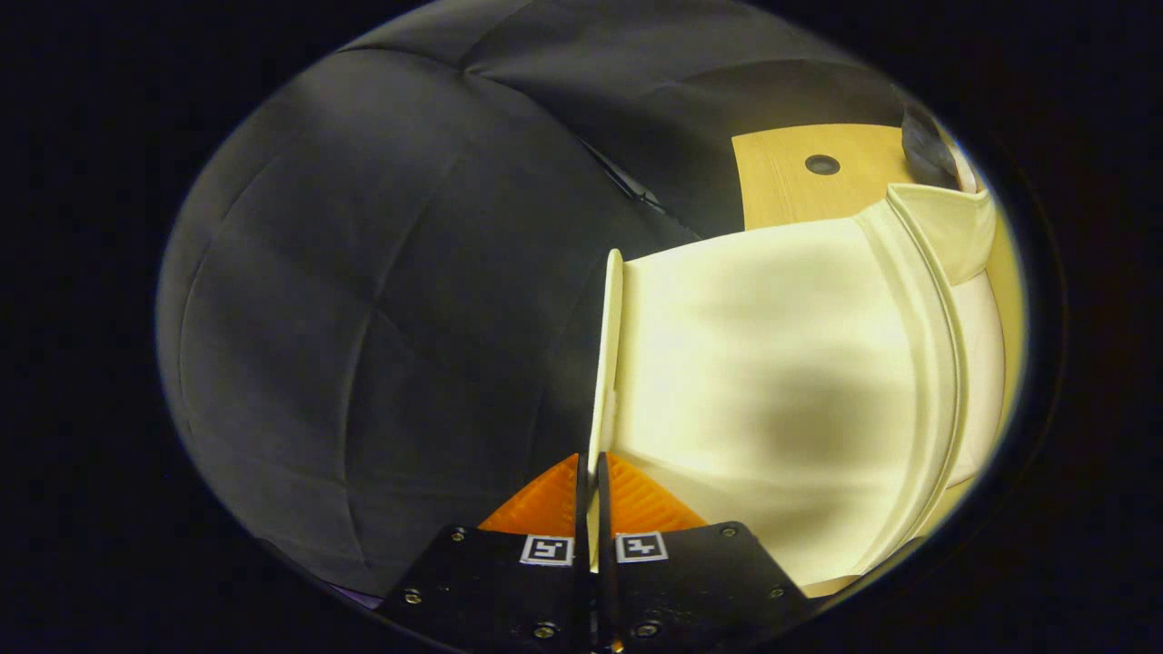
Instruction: Open the storage box then place both shoes into the box .Put the left shoe in first, then the right shoe, with the right side of both shoes facing outward in a uniform manner.
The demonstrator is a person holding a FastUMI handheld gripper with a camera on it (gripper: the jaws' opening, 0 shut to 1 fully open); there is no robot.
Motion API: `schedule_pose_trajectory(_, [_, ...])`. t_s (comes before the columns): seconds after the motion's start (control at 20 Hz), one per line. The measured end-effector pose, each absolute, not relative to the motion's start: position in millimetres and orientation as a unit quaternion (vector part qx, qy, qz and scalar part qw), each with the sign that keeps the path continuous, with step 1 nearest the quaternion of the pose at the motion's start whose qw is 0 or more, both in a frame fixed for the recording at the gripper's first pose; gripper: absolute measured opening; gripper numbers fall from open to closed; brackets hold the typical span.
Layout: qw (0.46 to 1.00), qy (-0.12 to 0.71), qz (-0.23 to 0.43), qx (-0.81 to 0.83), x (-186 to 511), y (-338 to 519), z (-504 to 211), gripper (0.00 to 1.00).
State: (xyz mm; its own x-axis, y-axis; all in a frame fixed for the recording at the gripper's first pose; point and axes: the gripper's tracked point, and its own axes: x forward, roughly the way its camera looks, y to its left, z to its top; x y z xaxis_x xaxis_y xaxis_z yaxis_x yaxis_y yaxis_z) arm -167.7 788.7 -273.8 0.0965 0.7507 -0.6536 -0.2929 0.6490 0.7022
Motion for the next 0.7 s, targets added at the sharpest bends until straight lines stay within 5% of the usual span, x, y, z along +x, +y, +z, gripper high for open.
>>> schedule_pose_trajectory(0.2, [0.709,0.555,0.387,0.200,-162,779,-262,0.21])
schedule_pose_trajectory(0.45, [0.741,0.483,0.436,0.166,-126,728,-216,0.88])
schedule_pose_trajectory(0.7, [0.774,0.423,0.449,0.143,-89,661,-160,0.89])
